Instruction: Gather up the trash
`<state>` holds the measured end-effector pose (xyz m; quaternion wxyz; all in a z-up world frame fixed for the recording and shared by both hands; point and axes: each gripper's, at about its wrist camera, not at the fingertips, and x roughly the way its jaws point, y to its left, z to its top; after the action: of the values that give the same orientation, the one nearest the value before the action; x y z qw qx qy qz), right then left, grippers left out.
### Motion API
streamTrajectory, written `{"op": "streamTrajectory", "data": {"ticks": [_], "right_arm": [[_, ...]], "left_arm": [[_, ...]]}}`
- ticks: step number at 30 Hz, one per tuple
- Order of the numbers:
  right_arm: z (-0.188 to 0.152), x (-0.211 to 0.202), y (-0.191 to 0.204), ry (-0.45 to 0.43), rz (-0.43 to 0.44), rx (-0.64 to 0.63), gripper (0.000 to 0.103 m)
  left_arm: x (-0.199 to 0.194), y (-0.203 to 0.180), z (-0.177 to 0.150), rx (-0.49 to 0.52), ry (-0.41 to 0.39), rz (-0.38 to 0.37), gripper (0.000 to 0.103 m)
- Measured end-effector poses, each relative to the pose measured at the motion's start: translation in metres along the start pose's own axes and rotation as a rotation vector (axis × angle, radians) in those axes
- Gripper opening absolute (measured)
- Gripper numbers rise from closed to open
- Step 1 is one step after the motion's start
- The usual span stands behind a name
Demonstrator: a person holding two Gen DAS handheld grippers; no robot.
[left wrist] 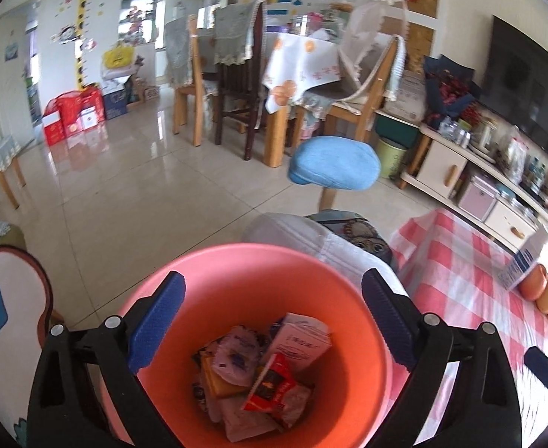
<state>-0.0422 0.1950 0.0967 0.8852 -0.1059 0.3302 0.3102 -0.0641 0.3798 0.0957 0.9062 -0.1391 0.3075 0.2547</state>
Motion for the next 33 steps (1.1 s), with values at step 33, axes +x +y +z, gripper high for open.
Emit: {"op": "streamTrajectory", "data": {"ticks": [33], "right_arm": [[-0.148, -0.178, -0.189, -0.112, -0.388, 0.287, 0.095]], "left_arm": [[-0.137, -0.214, -0.109, 0.378, -0.083, -0.470, 0.096]]}}
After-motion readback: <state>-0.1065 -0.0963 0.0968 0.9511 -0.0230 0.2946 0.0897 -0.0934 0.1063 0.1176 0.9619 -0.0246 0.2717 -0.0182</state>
